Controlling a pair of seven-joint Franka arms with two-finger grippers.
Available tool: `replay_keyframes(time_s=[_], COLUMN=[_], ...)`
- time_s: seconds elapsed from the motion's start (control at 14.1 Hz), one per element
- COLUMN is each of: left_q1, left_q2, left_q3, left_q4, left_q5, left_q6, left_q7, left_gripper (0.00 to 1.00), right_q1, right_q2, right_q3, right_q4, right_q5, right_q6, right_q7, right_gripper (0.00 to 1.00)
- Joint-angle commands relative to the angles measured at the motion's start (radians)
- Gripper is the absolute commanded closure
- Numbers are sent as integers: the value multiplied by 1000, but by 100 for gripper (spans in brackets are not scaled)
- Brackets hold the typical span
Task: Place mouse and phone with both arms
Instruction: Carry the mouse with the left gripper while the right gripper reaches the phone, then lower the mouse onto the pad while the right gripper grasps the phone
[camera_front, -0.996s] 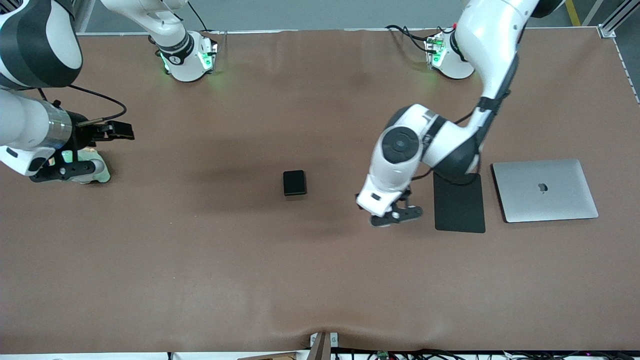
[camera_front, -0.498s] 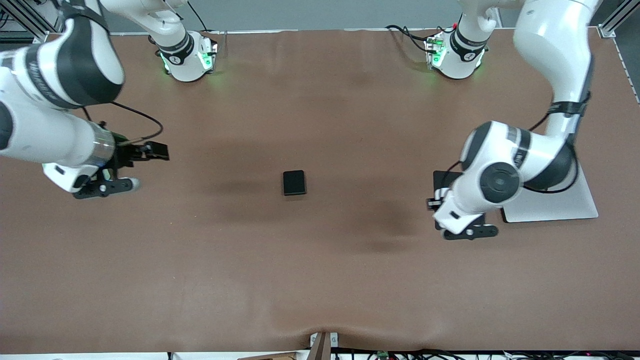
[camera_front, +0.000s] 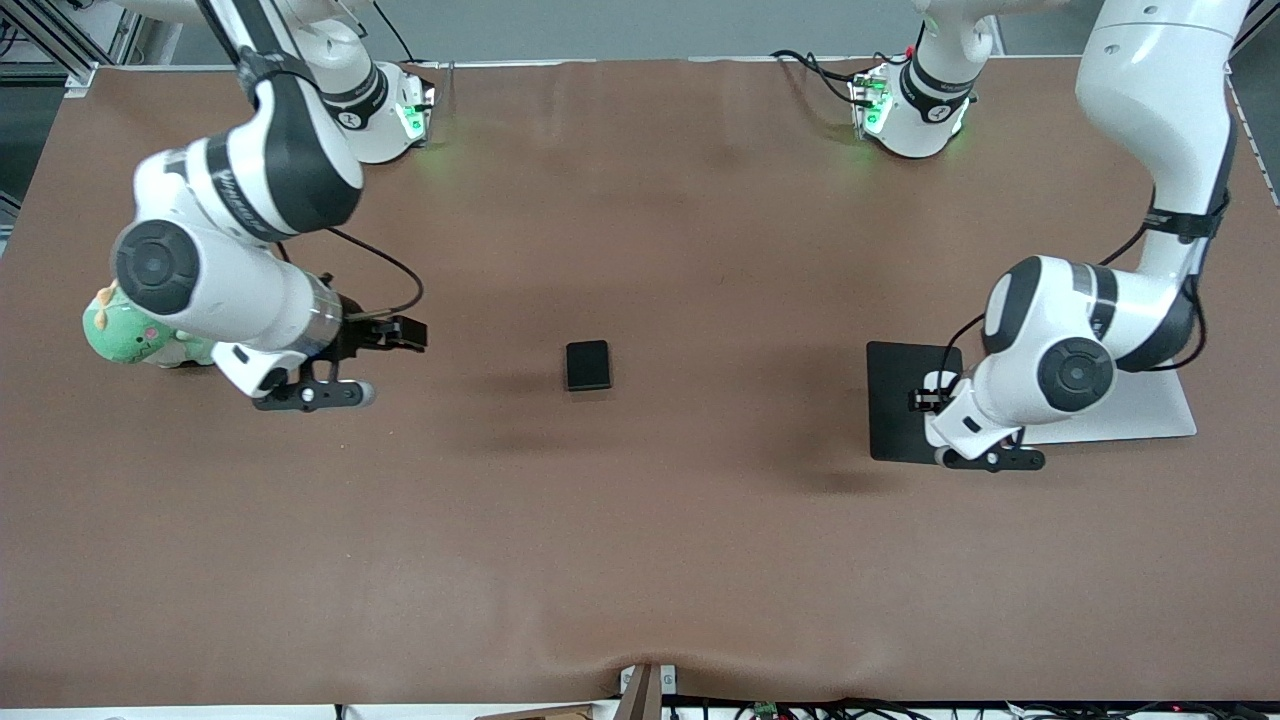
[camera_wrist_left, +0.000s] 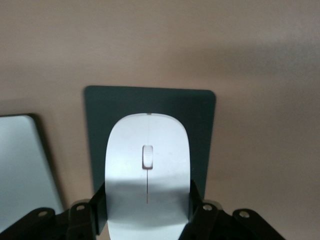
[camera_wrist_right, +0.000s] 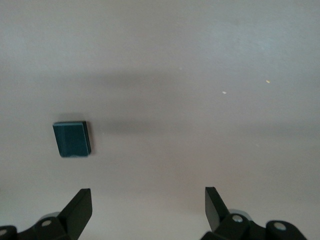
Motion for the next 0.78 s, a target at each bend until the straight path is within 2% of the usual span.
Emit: replay_keyframes(time_s=[0.0,0.21,0.36,0.5,0.71], left_q1=[25,27,34,83,90], left_q2=[-65,-28,-9,3,21], left_q3=[-4,3,8,5,3], left_q4=[-202,-261,-264,-274,-278], left_q5=[1,1,17,98,103], left_q6=[209,341,366,387,413], left_q7=[6,6,6,6,3], left_gripper=[100,100,100,100,100], right_q1=[68,120,163,197,239], right_q2=[33,103,154,204,258], right_q3=[-10,-8,-10,-10,-10], right_q4=[-45,-45,-46,-46,-46], right_q5=[20,20,20,20,18], right_q6=[111,182,247,329,407], right_q7=[77,117,179,203,249], right_gripper=[0,0,0,0,0])
